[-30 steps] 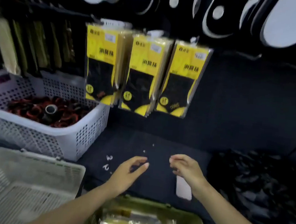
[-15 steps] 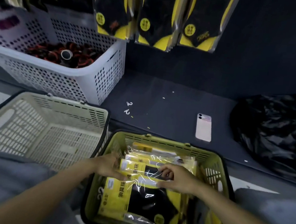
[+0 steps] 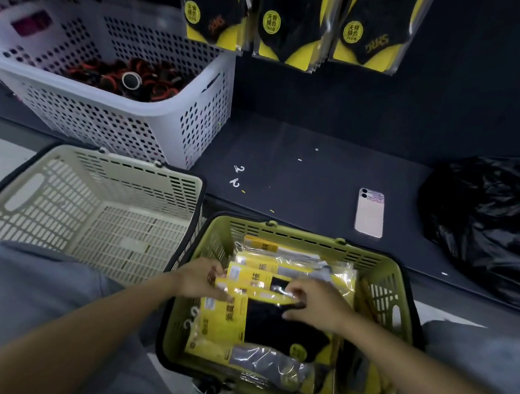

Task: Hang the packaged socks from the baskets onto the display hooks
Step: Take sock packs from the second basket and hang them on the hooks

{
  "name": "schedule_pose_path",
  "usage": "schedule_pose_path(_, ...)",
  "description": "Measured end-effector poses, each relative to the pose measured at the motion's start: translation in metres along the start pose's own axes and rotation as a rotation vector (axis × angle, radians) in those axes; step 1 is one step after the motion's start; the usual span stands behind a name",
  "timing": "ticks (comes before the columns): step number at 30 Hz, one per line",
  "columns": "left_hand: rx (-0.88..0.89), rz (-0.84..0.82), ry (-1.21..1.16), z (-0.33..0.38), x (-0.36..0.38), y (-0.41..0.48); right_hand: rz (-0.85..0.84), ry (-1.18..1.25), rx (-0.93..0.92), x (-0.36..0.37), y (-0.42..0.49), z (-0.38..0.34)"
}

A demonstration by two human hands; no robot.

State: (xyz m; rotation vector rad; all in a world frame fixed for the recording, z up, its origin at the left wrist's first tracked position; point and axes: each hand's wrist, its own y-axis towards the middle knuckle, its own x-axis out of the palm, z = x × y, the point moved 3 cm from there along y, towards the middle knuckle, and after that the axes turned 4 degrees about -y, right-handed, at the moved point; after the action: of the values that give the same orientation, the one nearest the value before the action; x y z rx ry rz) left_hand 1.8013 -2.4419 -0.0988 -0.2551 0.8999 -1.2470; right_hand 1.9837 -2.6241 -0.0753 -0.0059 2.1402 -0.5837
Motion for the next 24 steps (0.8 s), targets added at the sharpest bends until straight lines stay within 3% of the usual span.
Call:
schedule_pose_path(3,0.044,0.139,-0.130,0.010,-0.008,0.002,0.153,-0.076,-0.051,-0.015,0.002,0.006)
schedule_pose_path(9,0.113,0.236,-0.145,0.016,-0.009,0.009,0.207,-0.052,-0.065,-0.013,0.008,0.017)
schedule_pose_path(15,0.081,0.322,-0.231,0.024,-0.012,0.010,0.113,0.333,-0.048,-0.015,0.015,0.018)
schedule_pose_path(20,0.189,0.585,-0.556,0.055,-0.038,0.004,0.328,0.632,0.042,-0.058,0.016,0.018)
schedule_pose_path(22,0.188,0.522,-0.733,0.072,-0.044,-0.001,0.421,0.749,0.044,-0.080,0.011,0.014)
schedule_pose_path(24,0.192,0.269,-0.844,0.090,-0.043,-0.003,0.451,0.869,0.046,-0.095,0.006,0.006)
